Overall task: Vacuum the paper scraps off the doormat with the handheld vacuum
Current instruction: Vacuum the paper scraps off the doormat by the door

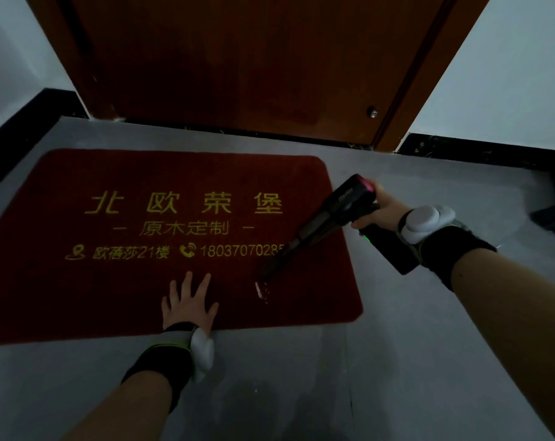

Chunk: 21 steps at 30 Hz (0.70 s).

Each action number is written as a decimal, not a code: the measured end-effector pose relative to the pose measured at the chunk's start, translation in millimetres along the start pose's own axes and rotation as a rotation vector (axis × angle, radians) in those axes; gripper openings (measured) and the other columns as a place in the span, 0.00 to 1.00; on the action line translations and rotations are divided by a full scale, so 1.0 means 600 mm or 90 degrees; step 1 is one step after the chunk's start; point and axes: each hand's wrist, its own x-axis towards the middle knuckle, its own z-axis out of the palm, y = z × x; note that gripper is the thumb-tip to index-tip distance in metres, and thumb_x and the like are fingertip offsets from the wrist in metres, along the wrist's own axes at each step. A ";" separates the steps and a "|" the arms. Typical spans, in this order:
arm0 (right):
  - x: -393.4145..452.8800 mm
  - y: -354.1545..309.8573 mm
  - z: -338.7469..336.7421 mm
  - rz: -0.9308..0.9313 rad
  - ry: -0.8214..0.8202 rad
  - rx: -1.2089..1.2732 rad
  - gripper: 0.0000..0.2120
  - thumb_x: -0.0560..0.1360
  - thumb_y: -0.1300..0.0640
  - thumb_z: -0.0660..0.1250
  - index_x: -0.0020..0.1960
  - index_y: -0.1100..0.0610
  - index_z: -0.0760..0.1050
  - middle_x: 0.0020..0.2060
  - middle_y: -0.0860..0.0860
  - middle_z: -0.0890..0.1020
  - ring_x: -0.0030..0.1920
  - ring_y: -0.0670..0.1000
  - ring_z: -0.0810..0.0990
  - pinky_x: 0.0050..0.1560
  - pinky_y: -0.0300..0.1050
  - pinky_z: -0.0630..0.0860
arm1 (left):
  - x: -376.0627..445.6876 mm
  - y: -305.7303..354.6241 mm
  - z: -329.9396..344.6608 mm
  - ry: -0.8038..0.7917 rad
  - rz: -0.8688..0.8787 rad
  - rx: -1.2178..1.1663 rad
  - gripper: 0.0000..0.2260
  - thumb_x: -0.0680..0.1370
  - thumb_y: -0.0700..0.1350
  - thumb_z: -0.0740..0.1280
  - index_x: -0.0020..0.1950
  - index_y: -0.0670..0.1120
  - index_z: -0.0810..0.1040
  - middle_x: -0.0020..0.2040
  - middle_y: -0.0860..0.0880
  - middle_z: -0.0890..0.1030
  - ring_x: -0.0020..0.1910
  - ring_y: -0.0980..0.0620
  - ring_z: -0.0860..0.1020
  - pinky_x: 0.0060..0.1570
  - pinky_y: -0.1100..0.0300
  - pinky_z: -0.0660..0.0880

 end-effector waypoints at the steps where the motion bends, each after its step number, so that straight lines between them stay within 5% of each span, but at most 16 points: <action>1: -0.002 -0.007 0.000 -0.014 -0.004 0.003 0.44 0.68 0.73 0.71 0.75 0.52 0.53 0.58 0.58 0.74 0.57 0.60 0.76 0.47 0.52 0.79 | 0.001 0.002 -0.001 -0.001 0.006 -0.003 0.28 0.81 0.56 0.54 0.76 0.59 0.42 0.78 0.50 0.39 0.76 0.42 0.39 0.74 0.45 0.45; 5: -0.004 -0.033 0.006 -0.083 0.007 0.008 0.44 0.68 0.74 0.70 0.75 0.52 0.53 0.56 0.52 0.71 0.58 0.56 0.73 0.39 0.40 0.78 | -0.001 -0.005 -0.004 -0.009 0.012 -0.006 0.28 0.81 0.56 0.55 0.76 0.59 0.42 0.78 0.52 0.39 0.76 0.43 0.39 0.74 0.46 0.45; 8: -0.007 -0.037 0.014 -0.141 0.078 0.026 0.43 0.69 0.74 0.69 0.75 0.55 0.52 0.59 0.50 0.68 0.59 0.47 0.66 0.47 0.34 0.70 | -0.001 -0.007 -0.005 -0.019 0.015 -0.002 0.29 0.81 0.56 0.55 0.76 0.59 0.42 0.78 0.53 0.39 0.76 0.43 0.39 0.75 0.46 0.45; 11: -0.006 -0.037 0.015 -0.154 0.078 0.009 0.44 0.68 0.74 0.70 0.75 0.55 0.52 0.60 0.51 0.69 0.59 0.47 0.66 0.54 0.40 0.67 | -0.001 -0.006 -0.007 -0.024 0.015 -0.002 0.29 0.81 0.55 0.55 0.76 0.59 0.41 0.77 0.53 0.39 0.76 0.43 0.38 0.75 0.46 0.45; 21: -0.004 -0.047 0.001 -0.081 -0.135 -0.131 0.44 0.66 0.73 0.73 0.73 0.50 0.56 0.49 0.49 0.77 0.52 0.53 0.77 0.53 0.48 0.72 | 0.001 -0.007 -0.012 -0.044 0.010 -0.019 0.29 0.81 0.54 0.57 0.76 0.59 0.44 0.78 0.53 0.39 0.76 0.43 0.38 0.74 0.45 0.45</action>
